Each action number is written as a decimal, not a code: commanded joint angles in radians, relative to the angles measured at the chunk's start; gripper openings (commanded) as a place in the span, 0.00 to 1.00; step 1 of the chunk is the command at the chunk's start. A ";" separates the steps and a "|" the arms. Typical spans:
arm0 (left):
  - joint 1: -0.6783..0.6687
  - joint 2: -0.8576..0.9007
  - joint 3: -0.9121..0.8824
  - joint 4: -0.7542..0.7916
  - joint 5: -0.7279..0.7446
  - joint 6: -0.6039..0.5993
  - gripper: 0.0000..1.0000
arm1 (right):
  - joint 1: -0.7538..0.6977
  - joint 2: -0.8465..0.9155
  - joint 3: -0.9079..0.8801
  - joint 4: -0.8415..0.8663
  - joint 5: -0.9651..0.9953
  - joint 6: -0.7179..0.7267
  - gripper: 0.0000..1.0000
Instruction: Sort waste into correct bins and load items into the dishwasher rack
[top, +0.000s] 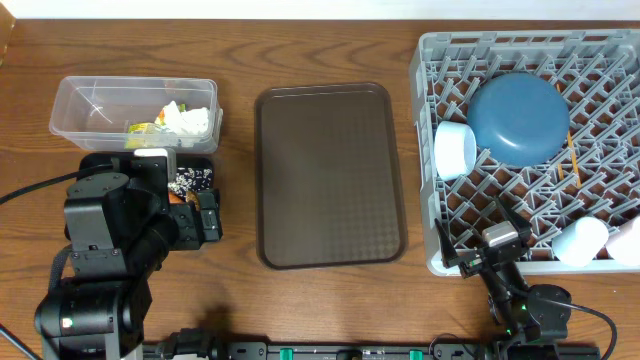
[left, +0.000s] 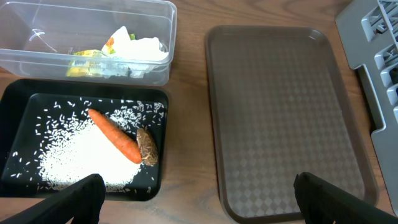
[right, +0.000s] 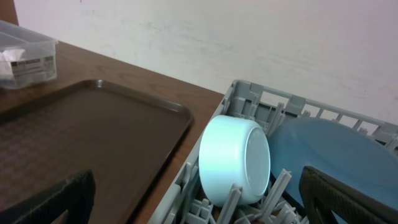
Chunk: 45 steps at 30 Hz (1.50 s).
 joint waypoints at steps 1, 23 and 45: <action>0.002 -0.001 0.011 0.000 0.005 -0.004 0.98 | 0.008 -0.008 -0.006 0.003 -0.001 0.018 0.99; 0.002 -0.019 0.004 0.001 0.005 -0.004 0.98 | 0.008 -0.008 -0.006 0.003 -0.001 0.018 0.99; -0.138 -0.588 -0.538 0.625 -0.059 0.026 0.98 | 0.008 -0.008 -0.006 0.003 -0.001 0.018 0.99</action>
